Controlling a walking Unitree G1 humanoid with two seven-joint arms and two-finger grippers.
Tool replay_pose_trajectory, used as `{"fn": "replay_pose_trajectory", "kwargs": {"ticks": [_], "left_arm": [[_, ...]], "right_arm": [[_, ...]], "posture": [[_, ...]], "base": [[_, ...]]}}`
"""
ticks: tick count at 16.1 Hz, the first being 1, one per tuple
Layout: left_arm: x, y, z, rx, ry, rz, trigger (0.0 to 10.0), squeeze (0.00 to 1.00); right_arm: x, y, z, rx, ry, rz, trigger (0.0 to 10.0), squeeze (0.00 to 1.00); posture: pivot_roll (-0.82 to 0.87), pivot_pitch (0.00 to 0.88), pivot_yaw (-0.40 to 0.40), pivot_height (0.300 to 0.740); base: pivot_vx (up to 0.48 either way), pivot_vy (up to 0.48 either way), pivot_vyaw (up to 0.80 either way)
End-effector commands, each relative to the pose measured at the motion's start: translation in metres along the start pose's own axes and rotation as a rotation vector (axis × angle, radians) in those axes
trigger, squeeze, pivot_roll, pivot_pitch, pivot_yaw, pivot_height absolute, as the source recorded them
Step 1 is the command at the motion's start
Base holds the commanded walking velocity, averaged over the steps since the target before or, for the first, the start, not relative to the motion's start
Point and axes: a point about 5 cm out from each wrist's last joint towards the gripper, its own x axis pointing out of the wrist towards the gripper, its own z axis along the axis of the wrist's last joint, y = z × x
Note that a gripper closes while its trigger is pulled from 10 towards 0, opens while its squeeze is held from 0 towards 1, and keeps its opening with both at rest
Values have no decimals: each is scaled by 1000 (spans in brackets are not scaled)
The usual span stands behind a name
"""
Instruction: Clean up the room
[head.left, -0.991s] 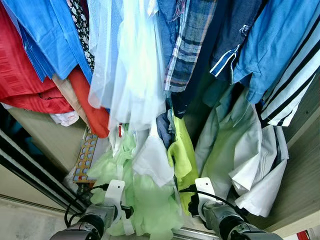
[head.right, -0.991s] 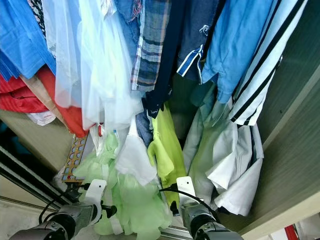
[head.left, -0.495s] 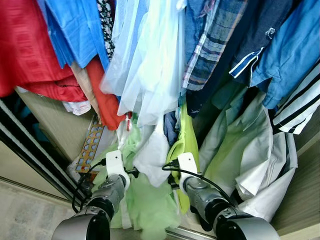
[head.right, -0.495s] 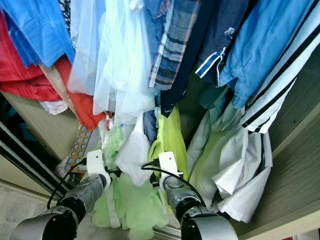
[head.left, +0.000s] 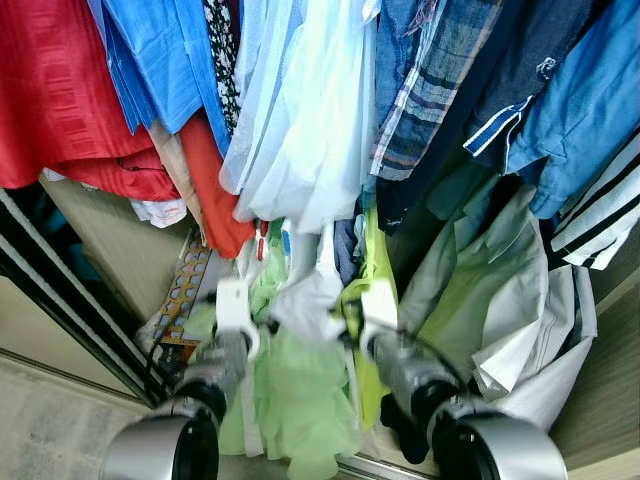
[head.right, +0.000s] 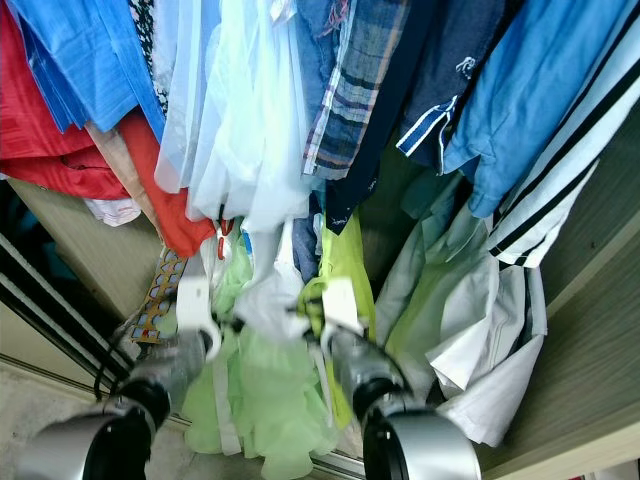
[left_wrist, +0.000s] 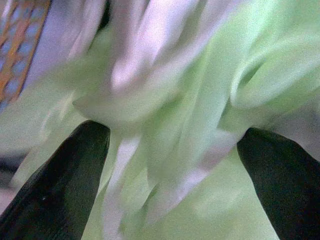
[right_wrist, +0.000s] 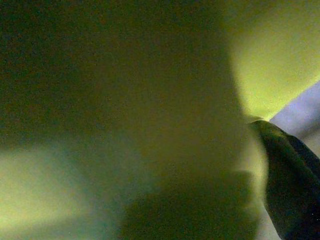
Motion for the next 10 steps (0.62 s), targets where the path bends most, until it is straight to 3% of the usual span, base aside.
{"fn": "replay_pose_trajectory", "kwargs": {"ticks": [1, 2, 4, 6, 9, 10], "left_arm": [[0, 3, 14, 10, -58, -26, 10000, 0], [-2, 10, 26, 20, -132, -48, 10000, 0], [-8, 18, 25, 5, -187, -58, 10000, 0], [-25, 26, 18, -27, -271, -34, 10000, 0], [-67, 31, 8, 62, -390, -25, 10000, 0], [-74, 31, 7, 74, -398, -30, 10000, 0]], "right_arm": [[1, -2, 17, 29, -66, 11, 10000, 0], [0, -6, 33, 29, -128, 29, 10000, 0], [-1, -8, 39, 6, -168, 54, 10000, 0], [-5, -10, 33, -34, -180, 83, 10000, 0], [-29, -22, 20, -93, -255, 126, 10000, 0], [-35, -26, 18, -104, -266, 127, 10000, 0]], "posture": [[-30, 0, 6, 740], [-21, 0, 4, 740], [-19, 0, 2, 740], [-12, 0, -8, 740], [13, 0, -33, 740], [14, 0, -35, 740]], "base": [[0, 0, 0], [0, 0, 0], [0, 0, 0], [0, 0, 0], [0, 0, 0], [0, 0, 0]]}}
